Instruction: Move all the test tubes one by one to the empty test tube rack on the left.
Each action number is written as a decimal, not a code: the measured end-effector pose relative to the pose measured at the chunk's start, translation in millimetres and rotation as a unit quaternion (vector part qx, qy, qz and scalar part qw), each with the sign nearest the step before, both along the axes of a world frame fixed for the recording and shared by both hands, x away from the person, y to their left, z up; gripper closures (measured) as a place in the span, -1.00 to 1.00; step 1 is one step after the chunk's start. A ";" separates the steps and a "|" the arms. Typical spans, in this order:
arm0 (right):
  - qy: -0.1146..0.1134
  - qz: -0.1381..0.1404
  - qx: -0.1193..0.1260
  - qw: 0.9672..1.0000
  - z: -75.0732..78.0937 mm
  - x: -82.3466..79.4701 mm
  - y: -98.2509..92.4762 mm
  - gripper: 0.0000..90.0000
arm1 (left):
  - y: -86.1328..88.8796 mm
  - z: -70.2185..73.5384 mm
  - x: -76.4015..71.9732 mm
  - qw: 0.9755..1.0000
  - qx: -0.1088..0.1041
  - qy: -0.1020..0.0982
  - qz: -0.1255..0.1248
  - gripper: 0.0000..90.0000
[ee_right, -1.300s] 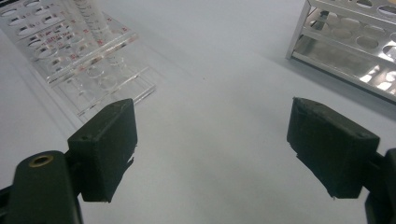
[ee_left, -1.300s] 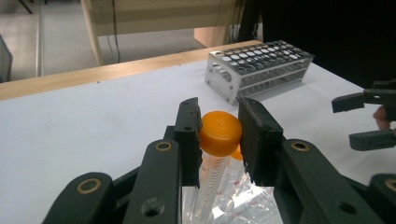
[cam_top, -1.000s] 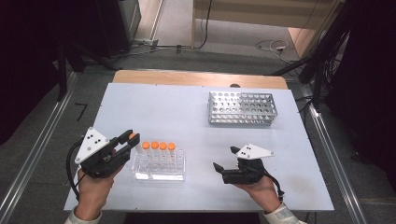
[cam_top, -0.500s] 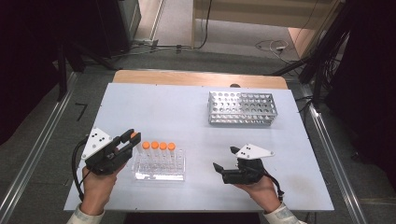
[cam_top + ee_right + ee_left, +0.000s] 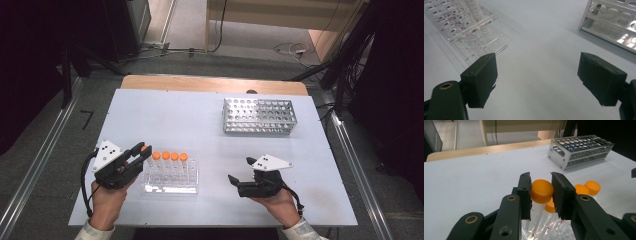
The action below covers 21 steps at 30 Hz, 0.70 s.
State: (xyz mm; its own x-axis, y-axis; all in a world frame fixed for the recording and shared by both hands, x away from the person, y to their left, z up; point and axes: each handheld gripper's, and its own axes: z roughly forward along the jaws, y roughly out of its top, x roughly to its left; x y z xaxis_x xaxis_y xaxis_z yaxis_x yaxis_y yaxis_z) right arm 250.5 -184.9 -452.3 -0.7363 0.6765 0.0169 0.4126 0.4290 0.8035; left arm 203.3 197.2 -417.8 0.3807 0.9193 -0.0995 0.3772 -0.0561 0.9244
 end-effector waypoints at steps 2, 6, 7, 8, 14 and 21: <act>0.000 0.000 0.000 1.000 0.1 0.0 -0.1 -0.67 | -1.2 -2.4 0.3 1.000 0.002 0.002 0.001 0.55; 0.000 0.000 0.000 1.000 0.0 0.0 -0.1 -0.67 | -1.6 -4.5 1.0 1.000 0.002 0.004 0.001 0.55; 0.001 0.000 0.000 1.000 0.0 -0.1 0.0 -0.67 | -1.6 -4.4 0.9 1.000 0.003 0.004 0.001 0.55; 0.001 0.000 -0.001 1.000 -0.1 -0.2 0.2 -0.67 | -1.7 -4.4 0.8 1.000 0.001 0.003 0.002 0.54; 0.002 0.001 -0.001 1.000 -0.2 -0.3 0.4 -0.67 | -1.9 -5.1 0.7 1.000 -0.012 0.004 -0.004 0.42; 0.001 0.000 -0.001 1.000 -0.2 -0.3 0.3 -0.67 | -1.8 -3.9 -0.7 1.000 -0.018 0.002 -0.003 0.33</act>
State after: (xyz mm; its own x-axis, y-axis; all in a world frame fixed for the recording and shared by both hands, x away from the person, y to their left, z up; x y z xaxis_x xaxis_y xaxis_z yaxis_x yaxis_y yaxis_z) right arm 250.2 -184.6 -452.5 -0.7361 0.6767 0.0176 0.4145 0.4301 0.8020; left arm 202.7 195.4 -421.7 0.3852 0.9131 -0.1334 0.3801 -0.0253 0.9246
